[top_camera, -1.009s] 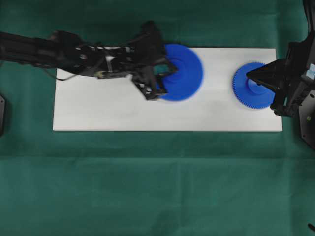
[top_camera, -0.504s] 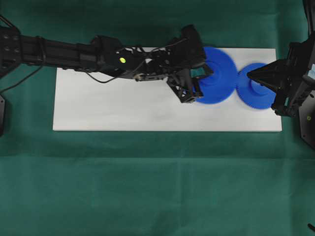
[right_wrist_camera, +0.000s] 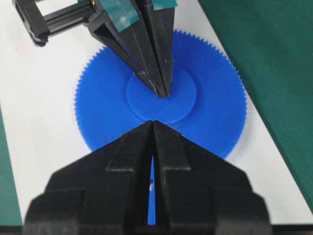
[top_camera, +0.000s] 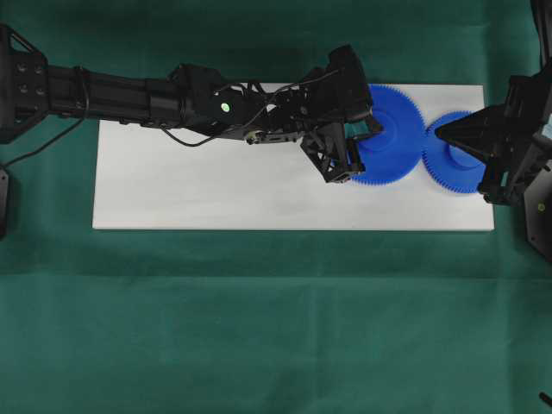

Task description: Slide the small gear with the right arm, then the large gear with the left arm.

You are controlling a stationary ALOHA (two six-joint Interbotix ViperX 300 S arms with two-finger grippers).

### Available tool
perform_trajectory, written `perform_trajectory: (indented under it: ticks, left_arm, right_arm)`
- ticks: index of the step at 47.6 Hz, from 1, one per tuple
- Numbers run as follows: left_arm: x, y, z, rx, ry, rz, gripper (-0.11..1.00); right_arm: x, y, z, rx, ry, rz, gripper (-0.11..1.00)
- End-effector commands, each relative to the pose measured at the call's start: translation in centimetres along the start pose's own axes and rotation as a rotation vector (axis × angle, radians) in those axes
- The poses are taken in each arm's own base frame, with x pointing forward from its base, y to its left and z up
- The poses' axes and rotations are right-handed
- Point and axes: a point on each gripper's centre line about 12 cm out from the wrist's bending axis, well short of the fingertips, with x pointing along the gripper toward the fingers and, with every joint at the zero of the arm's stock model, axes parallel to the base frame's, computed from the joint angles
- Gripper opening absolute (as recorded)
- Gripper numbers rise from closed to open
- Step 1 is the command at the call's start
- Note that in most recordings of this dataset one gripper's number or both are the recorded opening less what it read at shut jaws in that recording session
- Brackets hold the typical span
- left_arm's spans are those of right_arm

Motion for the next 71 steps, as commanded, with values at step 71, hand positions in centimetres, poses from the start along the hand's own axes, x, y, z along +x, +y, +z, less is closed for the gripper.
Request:
perform_trajectory:
  ticks: [71]
  left_arm:
    - [-20.3,3.8,-10.9,-0.032,0.158,0.082,-0.01]
  right_arm:
    - [-0.3,0.4,1.0,0.021,-0.039,0.026,0.50]
